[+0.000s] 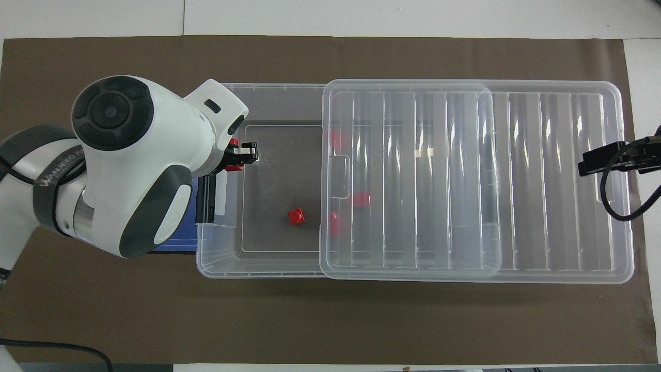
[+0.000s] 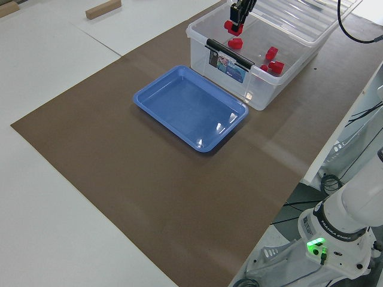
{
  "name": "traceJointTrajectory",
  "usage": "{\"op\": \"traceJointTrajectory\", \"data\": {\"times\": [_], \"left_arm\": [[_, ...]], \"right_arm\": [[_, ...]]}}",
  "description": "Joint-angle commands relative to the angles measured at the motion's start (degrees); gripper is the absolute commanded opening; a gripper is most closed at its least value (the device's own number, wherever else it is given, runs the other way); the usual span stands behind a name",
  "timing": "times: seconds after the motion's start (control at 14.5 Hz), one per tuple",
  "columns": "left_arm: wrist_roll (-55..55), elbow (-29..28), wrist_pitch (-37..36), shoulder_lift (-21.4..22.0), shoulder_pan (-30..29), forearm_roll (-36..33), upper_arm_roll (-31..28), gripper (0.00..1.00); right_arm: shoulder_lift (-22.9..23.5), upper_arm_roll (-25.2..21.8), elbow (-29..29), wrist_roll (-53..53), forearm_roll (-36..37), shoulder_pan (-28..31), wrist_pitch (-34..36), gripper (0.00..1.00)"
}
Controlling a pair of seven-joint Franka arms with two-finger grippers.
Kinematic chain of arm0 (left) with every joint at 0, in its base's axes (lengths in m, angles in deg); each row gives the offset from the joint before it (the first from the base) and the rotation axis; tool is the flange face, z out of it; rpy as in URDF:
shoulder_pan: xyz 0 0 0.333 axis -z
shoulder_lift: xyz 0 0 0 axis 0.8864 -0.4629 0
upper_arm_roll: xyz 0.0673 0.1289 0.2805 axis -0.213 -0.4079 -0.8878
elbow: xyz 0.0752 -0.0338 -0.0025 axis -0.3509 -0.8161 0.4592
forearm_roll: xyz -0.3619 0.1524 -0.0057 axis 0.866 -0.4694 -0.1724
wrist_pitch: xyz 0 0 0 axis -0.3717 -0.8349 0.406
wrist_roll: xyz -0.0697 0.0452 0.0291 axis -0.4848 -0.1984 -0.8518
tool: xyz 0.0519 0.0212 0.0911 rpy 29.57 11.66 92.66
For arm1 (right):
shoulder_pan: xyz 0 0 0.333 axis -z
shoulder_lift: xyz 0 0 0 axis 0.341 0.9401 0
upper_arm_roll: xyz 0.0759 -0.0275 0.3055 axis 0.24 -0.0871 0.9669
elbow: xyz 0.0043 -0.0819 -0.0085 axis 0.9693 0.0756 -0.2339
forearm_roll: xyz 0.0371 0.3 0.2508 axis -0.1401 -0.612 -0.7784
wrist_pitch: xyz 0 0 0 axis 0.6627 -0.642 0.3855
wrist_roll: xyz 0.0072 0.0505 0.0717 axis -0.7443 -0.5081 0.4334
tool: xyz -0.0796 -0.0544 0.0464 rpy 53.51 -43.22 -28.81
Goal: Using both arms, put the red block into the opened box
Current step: 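Carry the red block with the left gripper over the opened box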
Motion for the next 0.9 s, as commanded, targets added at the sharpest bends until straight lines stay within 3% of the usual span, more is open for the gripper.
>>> {"op": "traceJointTrajectory", "data": {"times": [0.0, 0.83], "left_arm": [[2.71, -3.2, 5.54, -1.89, 1.26, -1.36, -0.56, 0.0], [8.17, -4.61, 19.53, -14.56, 3.11, -1.54, -0.74, 0.0]], "right_arm": [[-0.85, 0.28, 1.06, 1.0, 0.53, 0.37, -0.2, 1.0], [-0.94, 0.28, 1.06, 0.74, 0.53, 0.9, -0.02, 1.0]]}}
